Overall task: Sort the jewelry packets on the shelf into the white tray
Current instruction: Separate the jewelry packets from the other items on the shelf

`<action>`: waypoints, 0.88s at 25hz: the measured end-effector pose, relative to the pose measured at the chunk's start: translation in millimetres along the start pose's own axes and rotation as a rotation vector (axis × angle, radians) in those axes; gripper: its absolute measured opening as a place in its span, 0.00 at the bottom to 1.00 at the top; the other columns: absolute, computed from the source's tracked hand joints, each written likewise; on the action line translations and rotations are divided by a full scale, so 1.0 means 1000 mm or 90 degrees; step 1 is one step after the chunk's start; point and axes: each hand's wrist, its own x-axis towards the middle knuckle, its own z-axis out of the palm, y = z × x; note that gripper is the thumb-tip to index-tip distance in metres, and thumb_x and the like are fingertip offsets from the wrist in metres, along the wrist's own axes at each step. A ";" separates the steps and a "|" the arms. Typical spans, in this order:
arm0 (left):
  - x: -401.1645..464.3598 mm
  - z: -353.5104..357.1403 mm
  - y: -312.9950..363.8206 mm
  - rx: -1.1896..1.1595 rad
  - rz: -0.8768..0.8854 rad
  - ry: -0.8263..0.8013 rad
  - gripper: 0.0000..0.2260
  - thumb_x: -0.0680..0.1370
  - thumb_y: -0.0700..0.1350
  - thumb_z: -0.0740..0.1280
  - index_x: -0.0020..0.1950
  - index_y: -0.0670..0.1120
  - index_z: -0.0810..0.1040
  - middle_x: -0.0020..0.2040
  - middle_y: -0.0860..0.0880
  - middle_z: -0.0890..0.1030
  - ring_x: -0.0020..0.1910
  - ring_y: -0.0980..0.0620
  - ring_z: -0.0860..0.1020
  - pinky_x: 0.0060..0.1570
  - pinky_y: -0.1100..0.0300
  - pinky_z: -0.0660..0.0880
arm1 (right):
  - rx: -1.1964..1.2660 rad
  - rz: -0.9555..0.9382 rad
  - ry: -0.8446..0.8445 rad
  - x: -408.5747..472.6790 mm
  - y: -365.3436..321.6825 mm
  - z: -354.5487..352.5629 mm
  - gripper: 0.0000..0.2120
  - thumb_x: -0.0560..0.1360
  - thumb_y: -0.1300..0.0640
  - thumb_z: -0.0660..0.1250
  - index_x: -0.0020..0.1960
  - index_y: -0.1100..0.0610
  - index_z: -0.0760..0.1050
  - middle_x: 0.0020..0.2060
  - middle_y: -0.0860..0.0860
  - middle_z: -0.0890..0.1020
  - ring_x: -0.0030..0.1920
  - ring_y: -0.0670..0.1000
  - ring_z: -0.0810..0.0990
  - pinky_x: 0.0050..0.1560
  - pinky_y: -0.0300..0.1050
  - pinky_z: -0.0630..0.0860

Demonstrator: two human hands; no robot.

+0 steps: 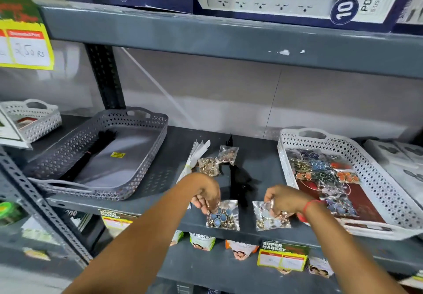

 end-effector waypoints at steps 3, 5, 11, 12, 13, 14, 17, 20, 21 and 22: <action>0.006 0.007 0.007 -0.065 -0.020 0.041 0.22 0.79 0.39 0.63 0.73 0.40 0.66 0.38 0.51 0.73 0.33 0.58 0.73 0.35 0.66 0.70 | -0.046 -0.020 0.015 0.016 -0.004 0.009 0.11 0.71 0.69 0.65 0.36 0.55 0.71 0.41 0.56 0.79 0.38 0.50 0.73 0.25 0.33 0.63; 0.011 0.008 0.011 -0.072 -0.034 0.064 0.21 0.79 0.40 0.63 0.72 0.39 0.67 0.37 0.50 0.71 0.33 0.57 0.70 0.35 0.65 0.70 | -0.007 -0.018 0.045 0.023 -0.003 0.012 0.10 0.70 0.69 0.67 0.38 0.56 0.72 0.45 0.56 0.77 0.45 0.50 0.73 0.29 0.34 0.63; 0.015 -0.008 0.011 0.061 -0.055 0.096 0.21 0.77 0.44 0.67 0.69 0.38 0.72 0.54 0.41 0.79 0.50 0.49 0.76 0.44 0.59 0.73 | -0.019 0.009 0.102 0.032 0.003 0.014 0.21 0.72 0.66 0.65 0.65 0.61 0.70 0.62 0.61 0.77 0.59 0.57 0.78 0.50 0.43 0.73; 0.015 -0.012 0.012 0.096 -0.054 0.103 0.21 0.77 0.45 0.67 0.67 0.38 0.73 0.57 0.41 0.79 0.53 0.47 0.77 0.46 0.58 0.74 | -0.046 0.008 0.118 0.034 0.003 0.014 0.21 0.71 0.65 0.64 0.64 0.61 0.70 0.62 0.62 0.76 0.60 0.59 0.78 0.55 0.46 0.75; 0.015 -0.015 0.014 0.132 -0.050 0.105 0.21 0.76 0.47 0.68 0.66 0.37 0.75 0.56 0.42 0.79 0.54 0.46 0.78 0.48 0.56 0.74 | -0.069 0.007 0.143 0.035 0.001 0.013 0.20 0.71 0.66 0.62 0.64 0.62 0.71 0.63 0.63 0.74 0.61 0.60 0.77 0.58 0.48 0.75; 0.014 -0.018 0.015 0.159 -0.047 0.104 0.22 0.75 0.48 0.69 0.64 0.37 0.76 0.53 0.43 0.79 0.51 0.46 0.77 0.47 0.56 0.73 | -0.071 0.003 0.182 0.036 -0.002 0.010 0.21 0.71 0.66 0.60 0.64 0.62 0.70 0.64 0.63 0.73 0.62 0.61 0.76 0.61 0.49 0.74; 0.016 -0.034 0.011 0.202 -0.035 0.201 0.21 0.75 0.50 0.68 0.61 0.37 0.77 0.50 0.43 0.78 0.48 0.46 0.77 0.47 0.56 0.73 | -0.008 0.000 0.276 0.038 -0.022 -0.006 0.18 0.74 0.62 0.63 0.64 0.63 0.71 0.62 0.61 0.73 0.63 0.62 0.75 0.60 0.49 0.72; 0.019 -0.041 -0.004 0.183 -0.071 0.386 0.16 0.76 0.43 0.64 0.63 0.39 0.74 0.61 0.43 0.77 0.61 0.43 0.76 0.53 0.53 0.74 | 0.057 0.015 0.200 0.048 -0.040 -0.009 0.16 0.75 0.51 0.66 0.54 0.63 0.75 0.52 0.61 0.80 0.53 0.59 0.78 0.46 0.43 0.69; 0.020 -0.041 -0.008 0.160 -0.089 0.423 0.17 0.76 0.40 0.62 0.65 0.41 0.72 0.64 0.43 0.73 0.65 0.42 0.72 0.56 0.52 0.73 | 0.064 0.024 0.160 0.055 -0.045 -0.005 0.18 0.75 0.50 0.66 0.55 0.64 0.75 0.53 0.61 0.80 0.50 0.57 0.78 0.45 0.43 0.68; 0.023 -0.039 -0.014 0.138 -0.101 0.443 0.19 0.76 0.38 0.62 0.67 0.42 0.71 0.67 0.43 0.69 0.67 0.42 0.68 0.58 0.51 0.72 | 0.073 0.031 0.137 0.063 -0.050 0.000 0.19 0.74 0.50 0.66 0.56 0.65 0.75 0.55 0.61 0.80 0.50 0.57 0.78 0.45 0.43 0.69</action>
